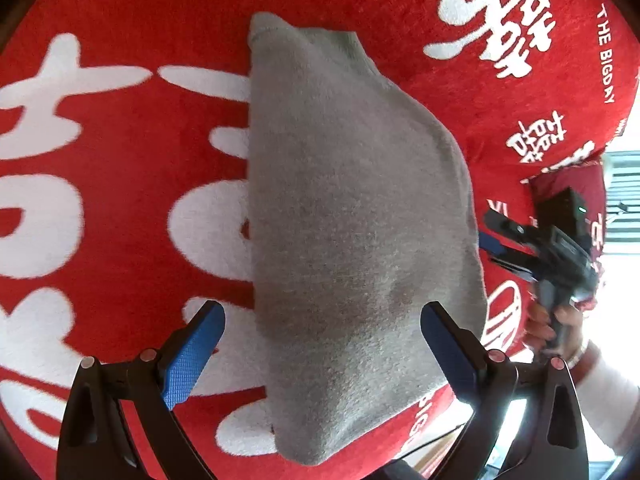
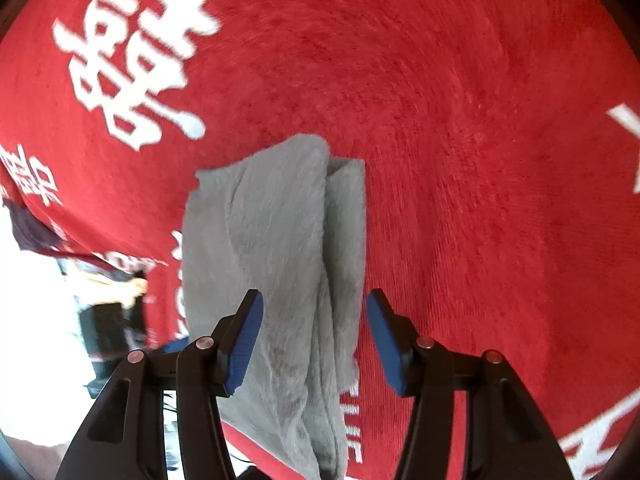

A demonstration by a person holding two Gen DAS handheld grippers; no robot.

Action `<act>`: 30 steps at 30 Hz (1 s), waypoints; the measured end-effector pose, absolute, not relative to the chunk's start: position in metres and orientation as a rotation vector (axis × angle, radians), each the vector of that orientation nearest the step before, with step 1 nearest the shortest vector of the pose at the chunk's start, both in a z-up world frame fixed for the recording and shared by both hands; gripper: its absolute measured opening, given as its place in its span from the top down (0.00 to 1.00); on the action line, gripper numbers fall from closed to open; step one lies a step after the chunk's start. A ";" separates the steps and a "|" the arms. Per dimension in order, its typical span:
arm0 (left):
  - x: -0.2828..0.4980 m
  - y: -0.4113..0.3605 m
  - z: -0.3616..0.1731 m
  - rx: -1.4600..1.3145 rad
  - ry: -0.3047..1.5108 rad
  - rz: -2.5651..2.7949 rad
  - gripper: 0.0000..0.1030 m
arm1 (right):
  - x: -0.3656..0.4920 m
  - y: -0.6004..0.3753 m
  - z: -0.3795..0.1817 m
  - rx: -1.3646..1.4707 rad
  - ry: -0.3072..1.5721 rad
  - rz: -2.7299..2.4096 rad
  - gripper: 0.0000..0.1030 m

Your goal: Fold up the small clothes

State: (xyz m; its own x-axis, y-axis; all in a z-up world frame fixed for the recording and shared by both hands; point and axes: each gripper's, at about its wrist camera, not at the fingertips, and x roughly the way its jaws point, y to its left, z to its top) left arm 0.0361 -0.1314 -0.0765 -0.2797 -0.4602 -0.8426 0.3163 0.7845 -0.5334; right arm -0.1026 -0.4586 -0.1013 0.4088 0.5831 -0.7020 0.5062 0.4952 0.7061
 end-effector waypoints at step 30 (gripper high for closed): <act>0.026 -0.148 -0.046 -0.098 1.565 -0.829 0.51 | -0.053 -0.415 -0.096 1.303 1.142 0.268 0.67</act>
